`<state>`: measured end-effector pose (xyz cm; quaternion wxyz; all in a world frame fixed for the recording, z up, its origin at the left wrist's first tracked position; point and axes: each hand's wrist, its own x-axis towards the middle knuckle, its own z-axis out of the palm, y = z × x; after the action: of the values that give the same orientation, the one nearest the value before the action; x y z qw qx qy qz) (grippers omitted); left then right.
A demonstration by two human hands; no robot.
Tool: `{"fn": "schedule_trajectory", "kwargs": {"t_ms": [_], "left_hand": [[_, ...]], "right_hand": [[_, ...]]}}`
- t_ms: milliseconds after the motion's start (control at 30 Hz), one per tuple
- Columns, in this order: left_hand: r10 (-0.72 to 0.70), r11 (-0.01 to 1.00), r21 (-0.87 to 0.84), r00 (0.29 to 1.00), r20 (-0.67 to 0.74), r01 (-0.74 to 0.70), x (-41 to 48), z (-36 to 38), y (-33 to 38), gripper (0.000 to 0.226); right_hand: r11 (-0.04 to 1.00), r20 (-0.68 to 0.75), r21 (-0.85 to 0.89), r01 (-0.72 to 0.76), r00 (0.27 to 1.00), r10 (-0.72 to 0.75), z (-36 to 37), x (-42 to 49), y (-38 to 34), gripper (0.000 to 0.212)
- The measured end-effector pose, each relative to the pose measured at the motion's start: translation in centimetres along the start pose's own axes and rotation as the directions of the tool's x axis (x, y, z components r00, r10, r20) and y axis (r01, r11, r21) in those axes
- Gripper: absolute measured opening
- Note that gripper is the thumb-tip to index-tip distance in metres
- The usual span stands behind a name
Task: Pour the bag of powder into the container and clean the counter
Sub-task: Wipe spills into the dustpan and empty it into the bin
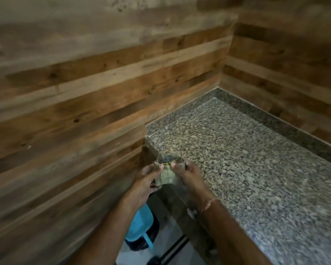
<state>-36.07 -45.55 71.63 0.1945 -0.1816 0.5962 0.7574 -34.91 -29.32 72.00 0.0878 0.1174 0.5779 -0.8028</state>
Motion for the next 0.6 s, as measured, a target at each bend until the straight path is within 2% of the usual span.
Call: {"fn": "schedule_trajectory", "kwargs": {"t_ms": [133, 200, 333, 400, 533, 600], "left_hand": [[0.141, 0.977, 0.183, 0.973, -0.183, -0.107, 4.1, 3.4, 0.6, 0.041], [0.204, 0.942, 0.308, 0.957, -0.208, -0.133, 6.4, 5.2, 1.1, 0.038], [0.219, 0.883, 0.425, 0.976, 0.002, -0.199, 11.1, 7.3, 1.3, 0.024], [0.228, 0.81, 0.522, 0.964, 0.14, -0.268, 13.5, 7.9, 1.2, 0.019], [0.213, 0.551, 0.738, 0.921, 0.327, -0.389, 17.6, 8.9, -0.1, 0.027], [0.203, 0.397, 0.802, 0.894, 0.399, -0.447, 19.5, 8.8, -1.6, 0.036]], "right_hand": [[0.971, -0.23, -0.205, 0.121, 0.959, -0.168, -2.3, 2.1, 0.4, 0.041], [0.963, -0.302, -0.237, 0.127, 0.933, -0.198, -3.4, 2.9, 0.3, 0.025], [0.936, -0.381, -0.328, 0.125, 0.889, -0.252, -5.3, 4.5, 0.4, 0.02], [0.904, -0.442, -0.426, 0.047, 0.86, -0.253, -6.2, 6.4, 0.9, 0.016], [0.837, -0.57, -0.515, -0.186, 0.804, -0.172, -7.2, 9.6, 2.9, 0.019], [0.729, -0.574, -0.625, -0.278, 0.797, -0.188, -8.1, 10.5, 4.5, 0.024]]}}
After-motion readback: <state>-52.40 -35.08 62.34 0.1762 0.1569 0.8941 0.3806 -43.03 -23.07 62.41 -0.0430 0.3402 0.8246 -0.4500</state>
